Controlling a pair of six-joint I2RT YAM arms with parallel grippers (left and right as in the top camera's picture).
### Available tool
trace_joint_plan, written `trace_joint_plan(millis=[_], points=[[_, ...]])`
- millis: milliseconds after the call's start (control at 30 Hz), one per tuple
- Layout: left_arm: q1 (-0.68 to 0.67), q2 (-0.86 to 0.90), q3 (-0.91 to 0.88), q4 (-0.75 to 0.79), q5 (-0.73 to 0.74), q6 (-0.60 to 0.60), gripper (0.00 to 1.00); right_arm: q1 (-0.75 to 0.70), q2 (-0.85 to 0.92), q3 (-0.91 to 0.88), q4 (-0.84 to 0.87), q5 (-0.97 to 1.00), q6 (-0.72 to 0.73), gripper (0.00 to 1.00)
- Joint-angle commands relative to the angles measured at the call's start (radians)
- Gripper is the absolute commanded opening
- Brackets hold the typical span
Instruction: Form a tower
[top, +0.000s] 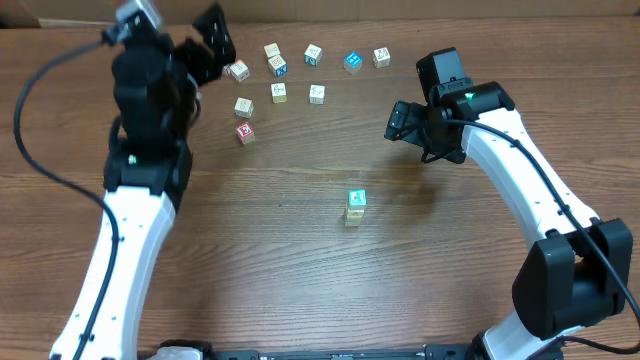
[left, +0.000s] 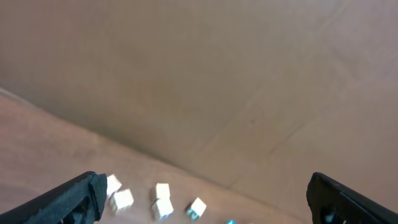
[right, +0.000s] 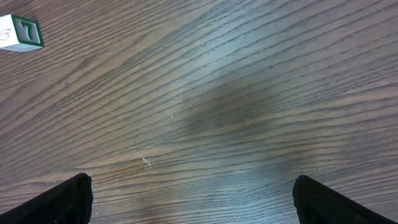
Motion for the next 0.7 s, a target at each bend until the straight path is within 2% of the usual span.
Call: trace_joint_plan(millis=[0,400,667], points=[[-0.008,-0.087,-0.15,0.0,-0.008,0.016,1.0,-0.005,0.0,-0.002,0.004,0.011,-0.004,1.0],[-0.008,-0.443,-0.705,0.002,-0.009,0.015,1.0,-0.005,0.0,-0.002,0.004,0.011,-0.004,1.0],[-0.006,-0.745,-0.924,0.064,-0.009,0.016,1.0,-0.005,0.0,-0.002,0.004,0.011,-0.003,1.0]])
